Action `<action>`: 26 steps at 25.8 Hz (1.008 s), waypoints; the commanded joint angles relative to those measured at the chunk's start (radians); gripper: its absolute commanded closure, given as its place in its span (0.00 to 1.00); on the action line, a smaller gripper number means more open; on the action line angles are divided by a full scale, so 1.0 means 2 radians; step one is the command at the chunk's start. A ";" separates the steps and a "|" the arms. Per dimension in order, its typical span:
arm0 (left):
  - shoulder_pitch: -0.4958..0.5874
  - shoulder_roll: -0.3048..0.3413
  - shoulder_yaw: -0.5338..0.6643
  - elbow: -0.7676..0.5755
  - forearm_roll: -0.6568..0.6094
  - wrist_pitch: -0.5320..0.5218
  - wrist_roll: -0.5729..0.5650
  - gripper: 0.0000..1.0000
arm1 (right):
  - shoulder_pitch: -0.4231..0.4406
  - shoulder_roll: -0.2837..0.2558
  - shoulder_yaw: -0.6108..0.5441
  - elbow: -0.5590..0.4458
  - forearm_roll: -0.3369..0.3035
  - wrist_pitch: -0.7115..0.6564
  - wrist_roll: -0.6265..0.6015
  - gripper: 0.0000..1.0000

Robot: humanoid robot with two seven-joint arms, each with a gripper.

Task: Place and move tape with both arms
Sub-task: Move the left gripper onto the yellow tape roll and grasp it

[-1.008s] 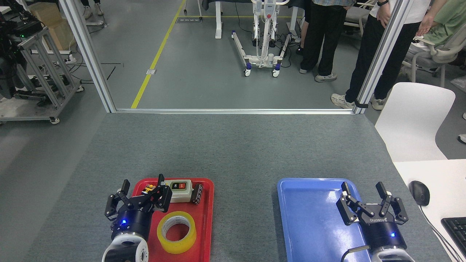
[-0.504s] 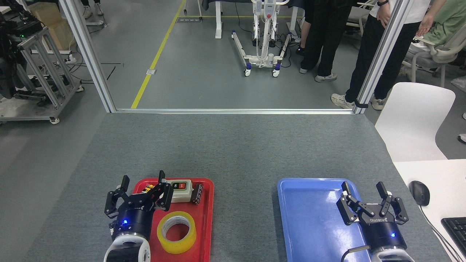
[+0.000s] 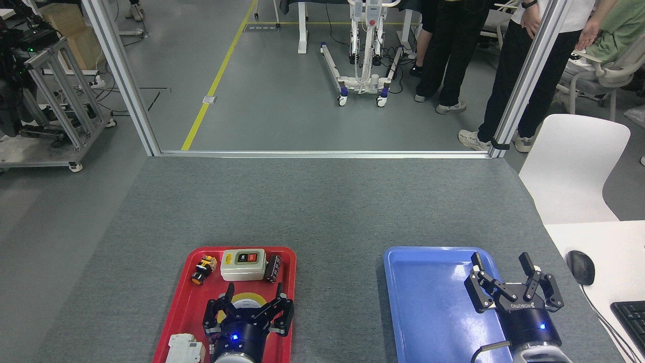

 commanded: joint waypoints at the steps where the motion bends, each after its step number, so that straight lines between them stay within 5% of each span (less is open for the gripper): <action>1: -0.004 -0.001 -0.008 0.029 0.006 -0.008 -0.038 0.01 | 0.002 0.002 0.000 0.000 0.000 0.000 0.000 0.00; 24: -0.058 0.002 -0.004 0.143 0.021 -0.021 -0.041 0.01 | 0.002 0.016 0.005 0.002 -0.002 0.005 -0.001 0.00; 26: -0.057 0.003 -0.004 0.143 0.020 -0.020 -0.041 0.11 | 0.002 0.018 0.005 0.003 -0.003 0.008 -0.001 0.00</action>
